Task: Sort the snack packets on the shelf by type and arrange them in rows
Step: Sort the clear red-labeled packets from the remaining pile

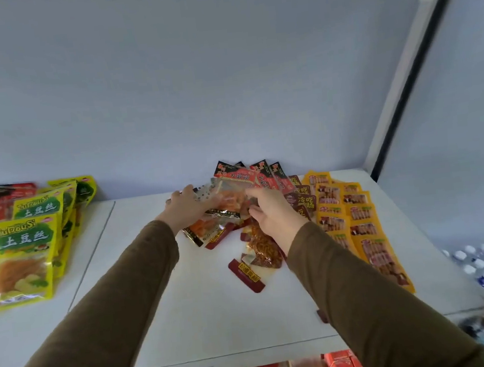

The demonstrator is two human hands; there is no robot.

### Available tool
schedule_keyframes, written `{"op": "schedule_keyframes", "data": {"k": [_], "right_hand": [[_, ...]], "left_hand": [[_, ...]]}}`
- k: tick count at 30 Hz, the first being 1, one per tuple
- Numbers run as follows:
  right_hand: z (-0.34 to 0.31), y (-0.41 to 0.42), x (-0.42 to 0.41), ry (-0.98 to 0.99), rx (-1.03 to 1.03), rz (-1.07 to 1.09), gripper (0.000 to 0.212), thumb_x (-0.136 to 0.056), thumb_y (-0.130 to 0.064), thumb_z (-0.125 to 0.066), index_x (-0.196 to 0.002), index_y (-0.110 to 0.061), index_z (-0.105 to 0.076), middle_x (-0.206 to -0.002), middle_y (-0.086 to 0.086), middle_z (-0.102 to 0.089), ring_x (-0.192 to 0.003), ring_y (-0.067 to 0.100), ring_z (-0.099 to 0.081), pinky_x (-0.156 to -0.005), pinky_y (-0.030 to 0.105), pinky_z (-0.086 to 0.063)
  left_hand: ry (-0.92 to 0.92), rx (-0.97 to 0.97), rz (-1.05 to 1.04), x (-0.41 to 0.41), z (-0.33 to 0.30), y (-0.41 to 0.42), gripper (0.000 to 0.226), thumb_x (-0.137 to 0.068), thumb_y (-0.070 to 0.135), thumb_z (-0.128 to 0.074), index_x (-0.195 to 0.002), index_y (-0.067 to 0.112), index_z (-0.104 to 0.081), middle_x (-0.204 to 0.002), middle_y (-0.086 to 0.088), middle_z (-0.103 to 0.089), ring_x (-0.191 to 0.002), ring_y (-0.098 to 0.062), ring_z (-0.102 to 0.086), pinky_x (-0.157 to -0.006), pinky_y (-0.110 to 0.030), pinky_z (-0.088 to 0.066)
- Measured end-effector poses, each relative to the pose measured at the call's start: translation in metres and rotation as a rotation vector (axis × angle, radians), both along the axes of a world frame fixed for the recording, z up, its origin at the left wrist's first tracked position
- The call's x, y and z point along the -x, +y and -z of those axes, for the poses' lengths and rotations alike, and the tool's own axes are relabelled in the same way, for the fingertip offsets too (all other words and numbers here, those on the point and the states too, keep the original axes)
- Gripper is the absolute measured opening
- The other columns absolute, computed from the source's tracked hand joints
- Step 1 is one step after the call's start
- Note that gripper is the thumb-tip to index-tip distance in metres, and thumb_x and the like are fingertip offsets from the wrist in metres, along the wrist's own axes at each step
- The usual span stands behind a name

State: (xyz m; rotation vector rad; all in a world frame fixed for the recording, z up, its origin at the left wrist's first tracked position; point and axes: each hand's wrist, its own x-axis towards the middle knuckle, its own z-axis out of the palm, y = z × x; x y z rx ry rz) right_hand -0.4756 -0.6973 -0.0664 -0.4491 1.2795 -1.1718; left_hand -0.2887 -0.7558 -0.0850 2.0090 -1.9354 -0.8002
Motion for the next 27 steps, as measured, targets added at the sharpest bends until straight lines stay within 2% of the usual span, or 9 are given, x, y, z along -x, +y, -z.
{"op": "schedule_keyframes", "data": {"k": [2, 4, 7, 9, 13, 17, 19, 24, 27], "right_hand": [[-0.001, -0.007, 0.003, -0.1, -0.008, 0.022, 0.017, -0.097, -0.004, -0.063, -0.114, -0.008, -0.061, -0.119, 0.009, -0.056, -0.113, 0.025, -0.057, -0.111, 0.04, -0.046], [-0.001, -0.015, 0.006, -0.164, -0.025, 0.055, 0.015, -0.097, -0.002, -0.062, -0.111, -0.009, -0.061, -0.111, 0.013, -0.058, -0.107, 0.026, -0.06, -0.103, 0.037, -0.052], [0.001, -0.023, 0.01, -0.201, -0.053, 0.09, 0.04, -0.094, -0.005, -0.068, -0.13, -0.008, -0.05, -0.117, 0.014, -0.057, -0.123, 0.029, -0.059, -0.103, 0.038, -0.053], [0.005, -0.026, 0.011, -0.217, -0.065, 0.076, 0.046, -0.093, -0.009, -0.07, -0.135, -0.009, -0.05, -0.115, 0.013, -0.058, -0.118, 0.027, -0.061, -0.1, 0.036, -0.054], [0.012, -0.03, 0.012, -0.223, -0.063, 0.016, 0.018, -0.094, -0.015, -0.072, -0.109, -0.011, -0.063, -0.116, 0.012, -0.056, -0.11, 0.025, -0.057, -0.079, 0.028, -0.05], [0.011, -0.035, 0.006, -0.125, -0.045, -0.108, 0.055, -0.092, -0.017, -0.074, -0.142, -0.007, -0.052, -0.133, 0.011, -0.054, -0.121, 0.027, -0.052, -0.101, 0.035, -0.049], [0.011, -0.035, 0.001, -0.038, -0.04, -0.167, 0.056, -0.095, -0.016, -0.071, -0.145, -0.005, -0.049, -0.141, 0.013, -0.054, -0.128, 0.031, -0.052, -0.109, 0.04, -0.046], [0.012, -0.03, -0.01, 0.022, 0.035, -0.174, 0.057, -0.098, -0.008, -0.063, -0.152, -0.013, -0.044, -0.147, 0.013, -0.052, -0.127, 0.029, -0.054, -0.1, 0.043, -0.046], [0.014, -0.025, -0.012, 0.021, 0.078, -0.143, 0.061, -0.096, -0.005, -0.065, -0.15, -0.024, -0.042, -0.148, 0.01, -0.049, -0.119, 0.024, -0.054, -0.102, 0.043, -0.044]], "left_hand": [[0.024, -0.008, -0.034, 0.008, 0.004, -0.001, 0.119, -0.074, 0.084, -0.063, -0.162, 0.017, -0.018, -0.16, -0.02, -0.031, -0.141, -0.041, -0.04, -0.107, -0.051, -0.044], [0.068, -0.002, -0.071, 0.015, 0.005, -0.002, 0.117, -0.076, 0.077, -0.07, -0.162, 0.019, -0.016, -0.155, -0.02, -0.038, -0.132, -0.039, -0.048, -0.102, -0.046, -0.049], [0.155, -0.02, -0.112, 0.02, 0.002, -0.002, 0.112, -0.078, 0.065, -0.078, -0.161, 0.018, -0.019, -0.148, -0.018, -0.048, -0.125, -0.036, -0.054, -0.106, -0.049, -0.05], [0.179, -0.038, -0.12, 0.022, -0.001, 0.0, 0.106, -0.079, 0.058, -0.081, -0.158, 0.015, -0.024, -0.141, -0.015, -0.053, -0.122, -0.035, -0.056, -0.105, -0.049, -0.05], [0.272, -0.074, -0.117, 0.023, -0.006, 0.005, 0.077, -0.08, 0.045, -0.084, -0.138, 0.009, -0.048, -0.108, -0.002, -0.065, -0.096, -0.023, -0.063, -0.08, -0.033, -0.054], [0.311, -0.117, -0.107, 0.022, -0.011, 0.004, 0.052, -0.082, 0.031, -0.085, -0.122, 0.006, -0.065, -0.114, -0.012, -0.072, -0.103, -0.032, -0.068, -0.098, -0.042, -0.053], [0.288, -0.131, -0.111, 0.022, -0.013, 0.004, 0.049, -0.082, 0.028, -0.086, -0.121, 0.006, -0.066, -0.113, -0.012, -0.072, -0.102, -0.032, -0.066, -0.1, -0.043, -0.05], [0.388, -0.183, -0.124, 0.016, -0.02, 0.001, 0.068, -0.076, 0.015, -0.089, -0.129, 0.019, -0.046, -0.111, -0.009, -0.064, -0.094, -0.024, -0.063, -0.072, -0.033, -0.048], [0.49, -0.238, -0.109, 0.005, -0.023, -0.003, 0.076, -0.075, 0.008, -0.089, -0.134, 0.022, -0.043, -0.121, -0.016, -0.065, -0.104, -0.035, -0.067, -0.082, -0.042, -0.056]]}}
